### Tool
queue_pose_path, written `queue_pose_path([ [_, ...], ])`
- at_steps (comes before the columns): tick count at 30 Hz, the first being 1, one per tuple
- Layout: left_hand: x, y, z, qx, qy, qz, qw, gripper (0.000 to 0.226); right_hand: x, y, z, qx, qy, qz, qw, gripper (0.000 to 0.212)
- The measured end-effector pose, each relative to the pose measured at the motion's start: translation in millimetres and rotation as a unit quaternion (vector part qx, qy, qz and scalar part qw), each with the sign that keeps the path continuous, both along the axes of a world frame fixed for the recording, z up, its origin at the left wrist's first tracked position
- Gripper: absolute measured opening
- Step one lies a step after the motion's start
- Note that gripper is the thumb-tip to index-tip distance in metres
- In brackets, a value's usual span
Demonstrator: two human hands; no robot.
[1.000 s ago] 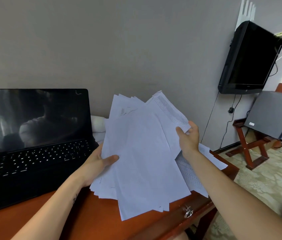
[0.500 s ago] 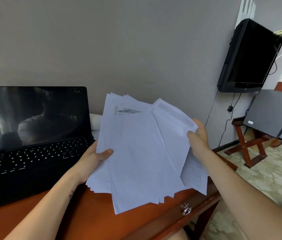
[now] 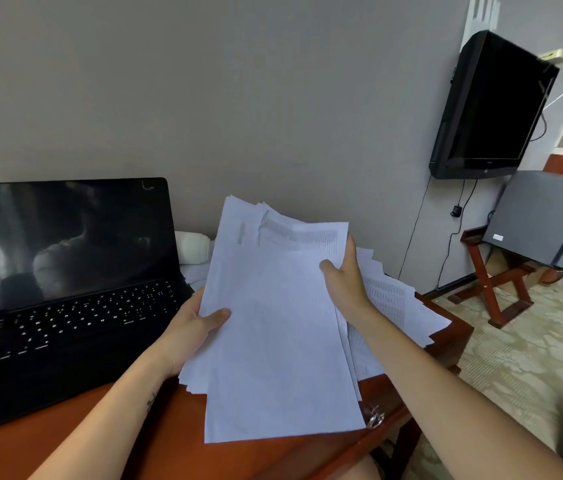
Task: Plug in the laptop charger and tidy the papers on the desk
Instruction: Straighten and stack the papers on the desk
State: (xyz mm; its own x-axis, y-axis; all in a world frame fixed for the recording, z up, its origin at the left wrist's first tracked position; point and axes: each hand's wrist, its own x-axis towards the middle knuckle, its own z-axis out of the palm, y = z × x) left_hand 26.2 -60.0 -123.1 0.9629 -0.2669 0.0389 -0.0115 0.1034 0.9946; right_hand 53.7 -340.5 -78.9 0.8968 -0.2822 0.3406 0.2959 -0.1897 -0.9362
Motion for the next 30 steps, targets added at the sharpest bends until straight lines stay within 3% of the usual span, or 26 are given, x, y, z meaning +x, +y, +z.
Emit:
queue_pose_path([
  [4, 1, 1, 2, -0.031, -0.018, 0.052, 0.998, 0.044, -14, 1, -18, -0.003, 0.066, 0.002, 0.998, 0.069],
  [7, -2, -2, 5, -0.041, -0.034, 0.082, 0.995, 0.04, -30, 5, -24, -0.021, 0.1, 0.071, 0.992, 0.037],
  [9, -6, -9, 8, -0.02, -0.063, 0.101, 0.993, 0.035, -37, 9, -27, -0.037, 0.102, 0.102, 0.989, 0.04],
  [15, -21, -24, 24, -0.014, -0.134, 0.14, 0.981, 0.029, -44, 12, -12, 0.001, 0.04, 0.06, 0.997, 0.049],
  [21, -46, -2, 45, 0.008, -0.2, 0.21, 0.957, 0.04, -64, 41, 13, 0.008, -0.029, 0.084, 0.996, 0.04],
  [26, -80, 27, 59, 0.0, -0.213, 0.278, 0.937, 0.024, -92, 86, 21, 0.023, -0.083, 0.096, 0.992, 0.038],
  [30, -108, 46, 58, -0.009, -0.206, 0.308, 0.929, 0.024, -117, 105, 12, 0.025, -0.097, 0.118, 0.988, 0.034],
])
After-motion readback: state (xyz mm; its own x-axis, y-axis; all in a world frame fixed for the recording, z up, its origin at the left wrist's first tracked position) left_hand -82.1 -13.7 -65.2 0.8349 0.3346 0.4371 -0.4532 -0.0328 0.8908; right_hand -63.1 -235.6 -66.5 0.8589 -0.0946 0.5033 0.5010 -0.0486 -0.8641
